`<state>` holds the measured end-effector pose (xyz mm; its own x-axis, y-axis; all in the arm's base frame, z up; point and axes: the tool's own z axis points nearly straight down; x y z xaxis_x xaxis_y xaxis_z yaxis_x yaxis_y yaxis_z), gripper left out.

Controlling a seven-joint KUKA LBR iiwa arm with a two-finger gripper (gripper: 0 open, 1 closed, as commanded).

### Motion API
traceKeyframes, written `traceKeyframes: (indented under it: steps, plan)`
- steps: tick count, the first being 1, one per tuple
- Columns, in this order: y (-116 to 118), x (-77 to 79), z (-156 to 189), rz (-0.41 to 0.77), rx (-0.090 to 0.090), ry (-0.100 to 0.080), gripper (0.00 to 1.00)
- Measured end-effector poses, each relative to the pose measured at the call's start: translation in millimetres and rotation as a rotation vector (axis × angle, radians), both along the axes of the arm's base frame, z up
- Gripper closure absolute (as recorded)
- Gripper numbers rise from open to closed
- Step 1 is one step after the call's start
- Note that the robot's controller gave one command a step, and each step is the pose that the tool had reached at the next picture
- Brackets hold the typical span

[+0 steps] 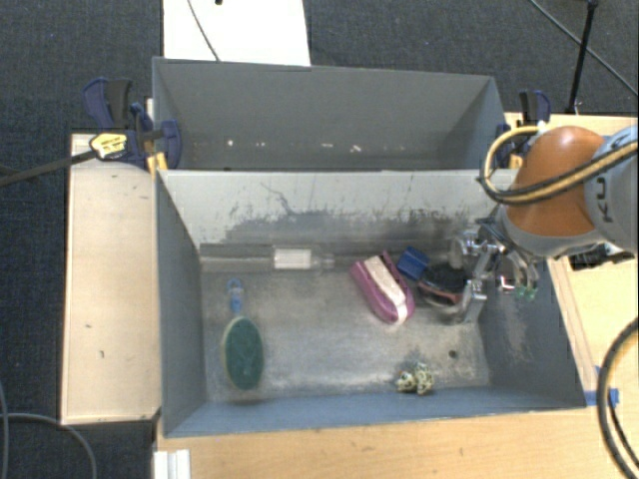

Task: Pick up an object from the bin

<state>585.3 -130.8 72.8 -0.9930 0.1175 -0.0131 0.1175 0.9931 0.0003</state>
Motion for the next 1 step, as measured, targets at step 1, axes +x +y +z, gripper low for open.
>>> traceKeyframes:
  steps: [1]
  plan:
    - [-1.8,-0.4,0.3,0.001,-0.003,0.000,1.00]
